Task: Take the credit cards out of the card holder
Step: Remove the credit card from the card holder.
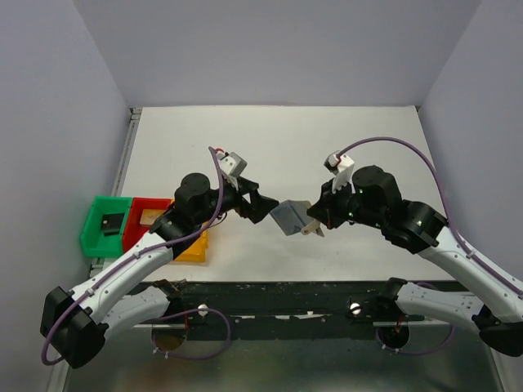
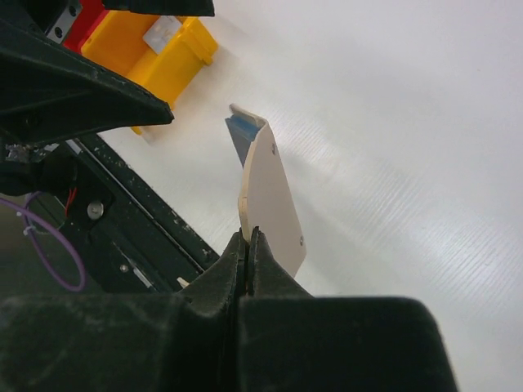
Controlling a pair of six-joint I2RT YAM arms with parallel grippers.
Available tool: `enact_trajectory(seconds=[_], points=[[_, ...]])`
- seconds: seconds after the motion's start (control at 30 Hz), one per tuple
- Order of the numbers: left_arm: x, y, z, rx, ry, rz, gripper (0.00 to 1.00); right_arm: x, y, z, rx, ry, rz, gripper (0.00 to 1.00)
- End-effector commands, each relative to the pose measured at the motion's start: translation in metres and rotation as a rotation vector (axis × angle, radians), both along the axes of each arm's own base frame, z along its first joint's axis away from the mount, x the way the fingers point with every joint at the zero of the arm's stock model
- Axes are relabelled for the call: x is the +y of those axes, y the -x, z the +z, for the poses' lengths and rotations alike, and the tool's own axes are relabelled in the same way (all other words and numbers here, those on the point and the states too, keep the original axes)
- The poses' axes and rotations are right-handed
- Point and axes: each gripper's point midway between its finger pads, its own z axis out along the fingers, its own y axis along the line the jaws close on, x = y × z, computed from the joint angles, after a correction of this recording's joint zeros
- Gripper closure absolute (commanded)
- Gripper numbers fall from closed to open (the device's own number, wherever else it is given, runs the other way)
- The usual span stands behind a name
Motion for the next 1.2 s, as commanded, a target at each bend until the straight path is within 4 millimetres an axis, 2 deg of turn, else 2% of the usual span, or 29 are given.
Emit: enact_trajectory(seconds=[0.0,0.2,0.6,0.77,1.0,1.17], points=[[0.004,0.004,0.004,0.032,0.111,0.037,0.01,0.004,-0.001,0.013,-0.035,-0.091,-0.022,1.0],[0.013,0.017,0.003,-0.022,0.207,0.029,0.01,0.005,0.007,0.02,-0.04,-0.164,0.018,1.0],[0.019,0.037,0.018,-0.121,0.326,-0.032,0.01,0.008,0.025,0.063,-0.058,-0.43,0.167,1.0],[0.016,0.04,0.024,-0.144,0.352,-0.063,0.01,0.011,0.03,0.074,-0.049,-0.49,0.216,1.0],[0.011,0.035,0.017,-0.124,0.346,-0.062,0.01,0.014,0.038,0.089,-0.052,-0.546,0.268,1.0],[0.012,0.033,0.021,-0.137,0.348,-0.053,0.01,0.016,0.043,0.095,-0.054,-0.569,0.302,1.0]])
